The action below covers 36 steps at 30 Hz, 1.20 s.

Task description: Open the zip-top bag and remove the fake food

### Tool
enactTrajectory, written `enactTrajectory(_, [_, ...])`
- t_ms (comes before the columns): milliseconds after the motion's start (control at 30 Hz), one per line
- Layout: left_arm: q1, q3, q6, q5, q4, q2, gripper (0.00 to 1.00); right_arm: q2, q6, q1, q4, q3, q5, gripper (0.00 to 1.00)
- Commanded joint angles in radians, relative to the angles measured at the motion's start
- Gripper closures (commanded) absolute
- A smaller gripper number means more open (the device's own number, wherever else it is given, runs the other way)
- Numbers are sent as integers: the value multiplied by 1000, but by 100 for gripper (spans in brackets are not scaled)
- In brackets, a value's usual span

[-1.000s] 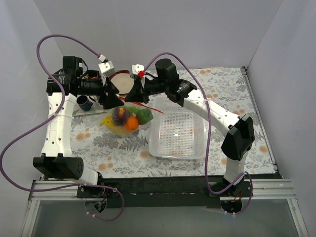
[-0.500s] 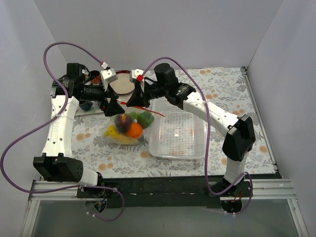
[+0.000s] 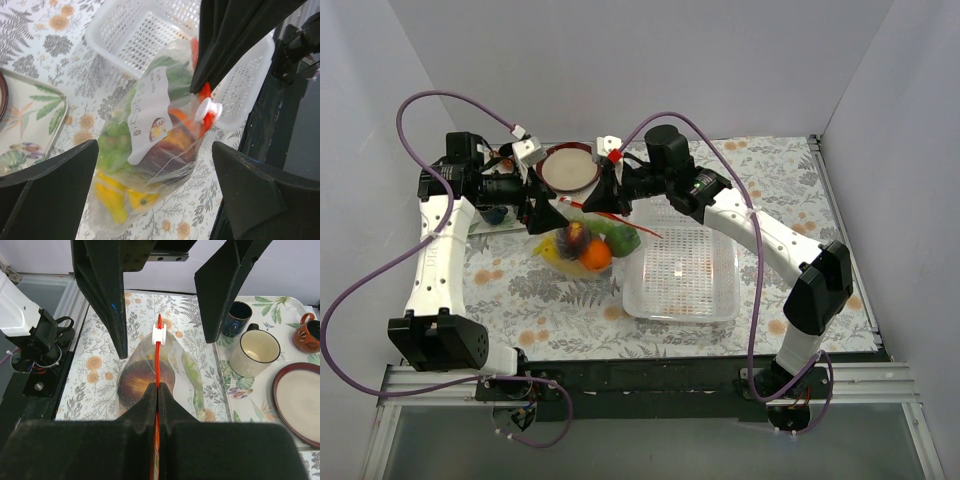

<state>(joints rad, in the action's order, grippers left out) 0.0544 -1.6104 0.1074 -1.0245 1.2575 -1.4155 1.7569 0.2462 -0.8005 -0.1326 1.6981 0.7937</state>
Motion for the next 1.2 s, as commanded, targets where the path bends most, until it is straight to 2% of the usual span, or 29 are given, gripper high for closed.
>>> enactTrajectory(0, [1, 24, 3, -150, -13, 33, 3, -63, -4, 4, 79, -6, 10, 99])
enactTrajectory(133, [1, 18, 1, -242, 8, 24, 10, -60, -16, 4, 93, -14, 16, 99])
enactTrajectory(300, [1, 33, 106, -227, 80, 18, 18, -65, -13, 6, 99, -17, 2, 99])
enactTrajectory(667, [-1, 83, 118, -244, 48, -2, 36, -60, -48, 6, 114, -6, 16, 99])
enactTrajectory(767, [-1, 75, 97, -262, 17, -7, 58, -59, -61, 6, 120, -9, 27, 99])
enactTrajectory(800, [-1, 63, 100, -270, 20, -16, 77, -59, -61, 6, 120, -9, 29, 99])
enactTrajectory(867, [-1, 47, 118, -273, 34, -26, 100, -59, -61, 6, 120, -12, 30, 99])
enactTrajectory(1067, [-1, 23, 169, -264, 91, -39, 100, -65, -62, 6, 120, -12, 10, 99])
enactTrajectory(1167, [-1, 21, 169, -263, 92, -39, 100, -66, -68, 4, 123, -5, 9, 79])
